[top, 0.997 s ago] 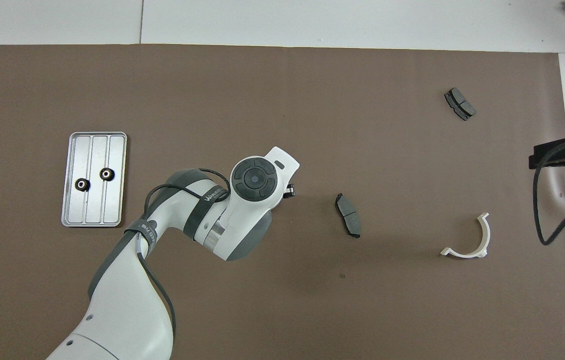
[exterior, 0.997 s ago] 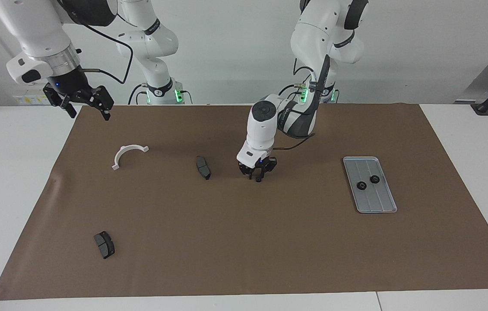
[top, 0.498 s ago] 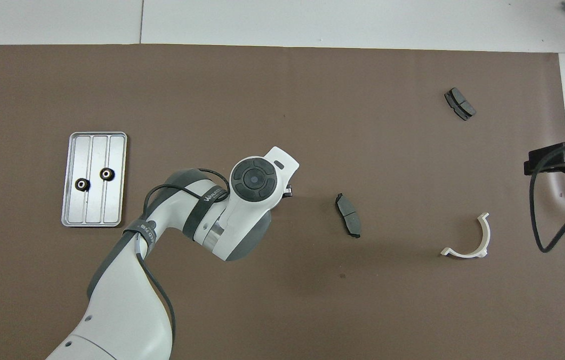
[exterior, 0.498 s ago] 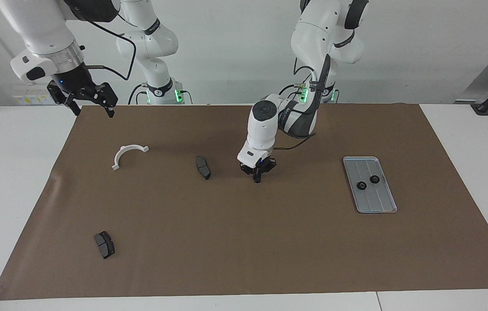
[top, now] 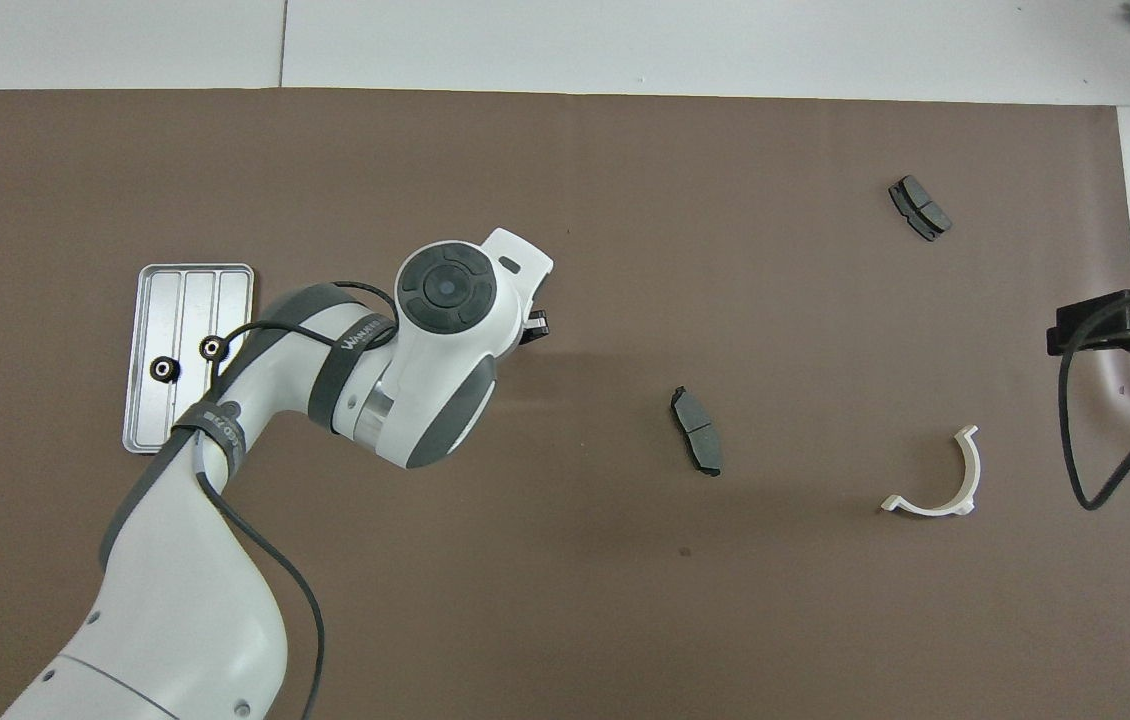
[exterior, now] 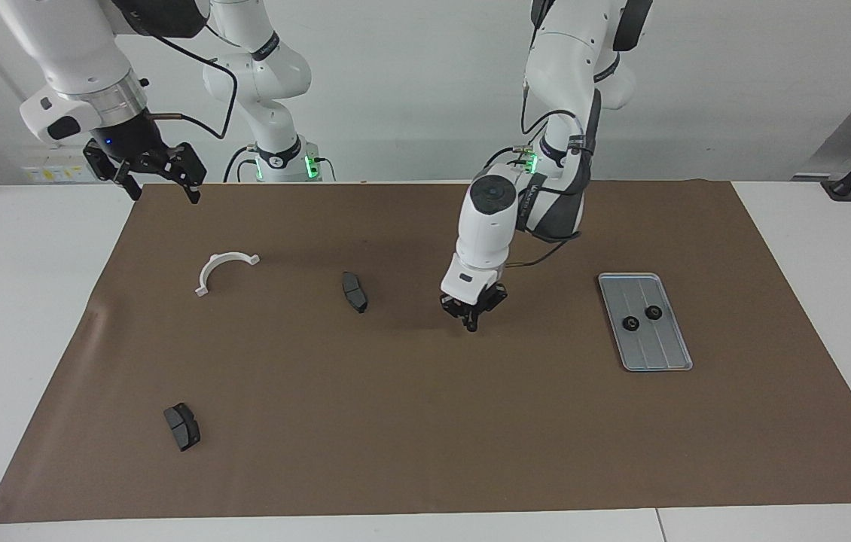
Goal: Pick bearing gear from pile to tray
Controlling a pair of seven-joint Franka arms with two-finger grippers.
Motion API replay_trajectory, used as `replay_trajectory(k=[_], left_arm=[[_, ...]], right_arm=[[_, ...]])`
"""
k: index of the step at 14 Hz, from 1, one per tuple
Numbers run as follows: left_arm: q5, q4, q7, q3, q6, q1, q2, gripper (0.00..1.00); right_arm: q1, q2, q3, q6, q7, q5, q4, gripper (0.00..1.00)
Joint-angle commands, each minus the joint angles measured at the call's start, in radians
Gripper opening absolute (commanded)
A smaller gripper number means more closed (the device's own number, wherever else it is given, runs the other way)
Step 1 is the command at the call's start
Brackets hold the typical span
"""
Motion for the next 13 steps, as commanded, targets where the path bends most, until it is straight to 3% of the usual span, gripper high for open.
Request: replay_trajectory(k=[1, 5, 10, 13], left_arm=[[0.002, -0.006, 0.125, -0.012, -0.104, 0.131, -0.087, 0.00], [0.002, -0.102, 0.421, -0.011, -0.187, 0.297, -0.178, 0.00], [0.002, -0.329, 0.737, -0.011, -0.160, 0.452, -0.308, 0.00], [0.001, -0.445, 0.786, -0.009, -0.099, 0.478, -0.359, 0.00]], right_arm=[[-0.004, -0.014, 0.009, 0.004, -0.006, -0.001, -0.008, 1.00], [-0.013, 0.006, 0.009, -0.019, -0.007, 0.008, 0.035, 1.00], [-0.004, -0.005, 0.011, -0.012, 0.003, 0.014, 0.006, 1.00], [-0.004, -0.006, 0.011, -0.010, 0.003, 0.014, 0.004, 1.00]])
